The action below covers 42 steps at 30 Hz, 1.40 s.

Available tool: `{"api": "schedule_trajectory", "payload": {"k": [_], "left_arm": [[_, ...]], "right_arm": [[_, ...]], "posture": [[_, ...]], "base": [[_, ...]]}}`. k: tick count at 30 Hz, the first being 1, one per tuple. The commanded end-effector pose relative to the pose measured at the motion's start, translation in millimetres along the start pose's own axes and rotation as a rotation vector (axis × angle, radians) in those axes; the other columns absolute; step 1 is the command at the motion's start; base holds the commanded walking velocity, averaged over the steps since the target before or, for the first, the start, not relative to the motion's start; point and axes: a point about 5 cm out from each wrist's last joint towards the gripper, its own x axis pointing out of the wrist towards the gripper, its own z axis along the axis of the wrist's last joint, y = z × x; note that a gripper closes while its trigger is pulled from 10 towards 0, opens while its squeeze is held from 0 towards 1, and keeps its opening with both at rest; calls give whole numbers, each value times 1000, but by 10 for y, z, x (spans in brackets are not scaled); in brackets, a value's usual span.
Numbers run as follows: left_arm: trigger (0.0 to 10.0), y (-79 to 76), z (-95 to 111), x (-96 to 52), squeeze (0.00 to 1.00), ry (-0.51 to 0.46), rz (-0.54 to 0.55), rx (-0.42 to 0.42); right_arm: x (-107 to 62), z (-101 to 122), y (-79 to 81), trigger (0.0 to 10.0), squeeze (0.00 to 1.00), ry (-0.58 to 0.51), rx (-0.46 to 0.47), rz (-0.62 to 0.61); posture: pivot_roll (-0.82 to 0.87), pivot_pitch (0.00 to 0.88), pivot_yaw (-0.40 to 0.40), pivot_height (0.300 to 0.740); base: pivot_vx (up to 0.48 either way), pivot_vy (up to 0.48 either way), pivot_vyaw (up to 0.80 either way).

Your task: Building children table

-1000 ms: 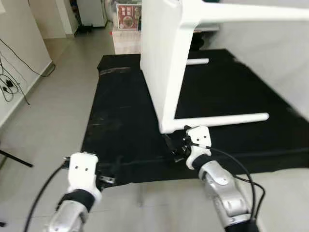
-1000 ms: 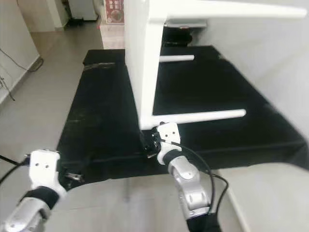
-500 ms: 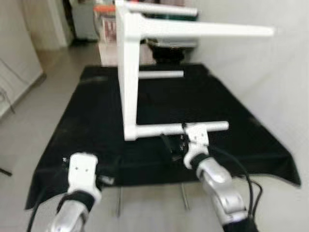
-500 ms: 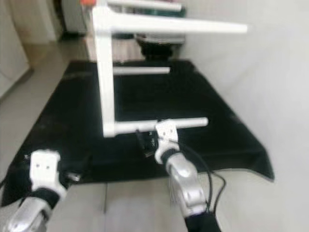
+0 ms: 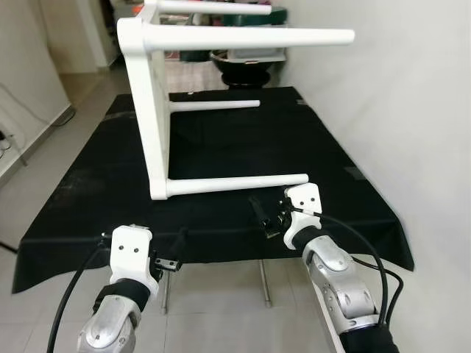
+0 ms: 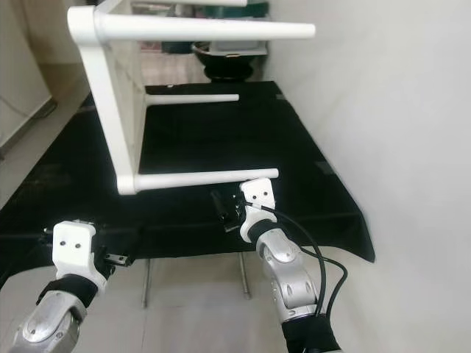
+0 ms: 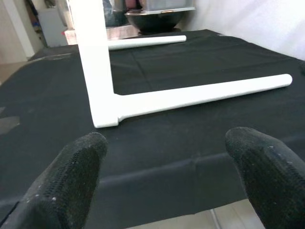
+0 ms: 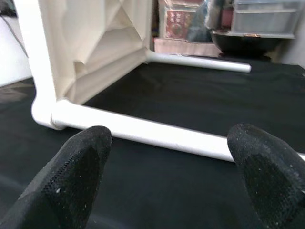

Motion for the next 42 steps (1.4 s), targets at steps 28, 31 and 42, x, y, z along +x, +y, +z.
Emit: {"api": "schedule_trajectory", "payload": {"k": [28,31,42], "left_arm": [[10000,-317,249,328,0,-94,-282,-86],[10000,-327,252,342,0,-95,-286,-90],[10000,-380,249,411,0,-92,-302,-126]], "right_arm": [[87,81,46,10000,0,-30,63,23],[88,103,60,10000,0,-41,54,38],[106,208,59,10000,0,-75,28,64]], "posture": [[44,0,10,740],[44,0,10,740],[34,0,12,740]], "base": [[223,0,150],[250,0,0],[45,0,0]]}}
